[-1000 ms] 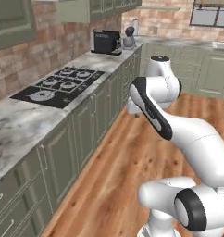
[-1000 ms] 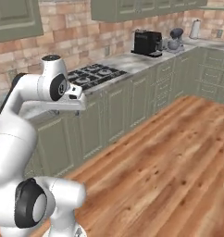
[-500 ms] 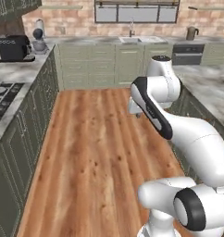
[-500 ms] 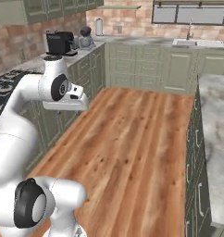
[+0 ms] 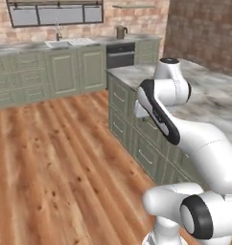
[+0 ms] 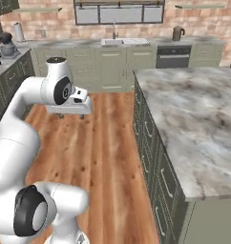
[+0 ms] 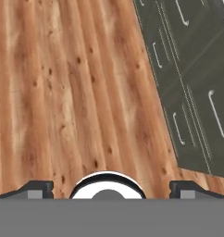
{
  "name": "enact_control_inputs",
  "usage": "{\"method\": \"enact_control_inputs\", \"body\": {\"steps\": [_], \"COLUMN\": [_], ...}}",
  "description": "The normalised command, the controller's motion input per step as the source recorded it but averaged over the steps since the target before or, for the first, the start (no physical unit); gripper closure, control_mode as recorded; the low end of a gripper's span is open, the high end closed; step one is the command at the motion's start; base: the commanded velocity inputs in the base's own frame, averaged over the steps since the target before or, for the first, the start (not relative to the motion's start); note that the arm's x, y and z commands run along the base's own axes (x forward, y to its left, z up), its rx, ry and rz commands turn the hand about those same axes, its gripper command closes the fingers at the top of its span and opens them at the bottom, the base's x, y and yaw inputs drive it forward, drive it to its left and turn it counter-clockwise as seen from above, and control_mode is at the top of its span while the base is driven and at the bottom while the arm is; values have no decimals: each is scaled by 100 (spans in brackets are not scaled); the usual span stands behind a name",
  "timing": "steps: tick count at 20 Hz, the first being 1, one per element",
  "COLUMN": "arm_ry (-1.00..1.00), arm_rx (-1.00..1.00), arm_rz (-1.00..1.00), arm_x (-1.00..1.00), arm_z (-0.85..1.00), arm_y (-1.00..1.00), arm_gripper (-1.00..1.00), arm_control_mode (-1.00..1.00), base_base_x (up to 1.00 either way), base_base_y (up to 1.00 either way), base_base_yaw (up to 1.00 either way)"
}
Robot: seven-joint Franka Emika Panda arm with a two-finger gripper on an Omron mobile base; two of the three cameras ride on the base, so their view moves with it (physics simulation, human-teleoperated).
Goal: Navigate to the sink.
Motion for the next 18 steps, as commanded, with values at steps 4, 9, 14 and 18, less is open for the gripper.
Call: {"method": "enact_control_inputs", "body": {"steps": [4,9,14,18], "arm_ry": [0,0,0,0], "arm_rx": [0,0,0,0], "arm_rz": [0,0,0,0], "arm_x": [0,0,0,0], "arm_z": [0,0,0,0], "arm_y": [0,0,0,0], "arm_gripper": [-100,-100,-100,-100], "arm_control_mode": [100,100,100,100], "base_base_x": [65,78,96,100], "base_base_y": [26,33,35,35], "base_base_yaw": [-46,-26,-8,2]}}
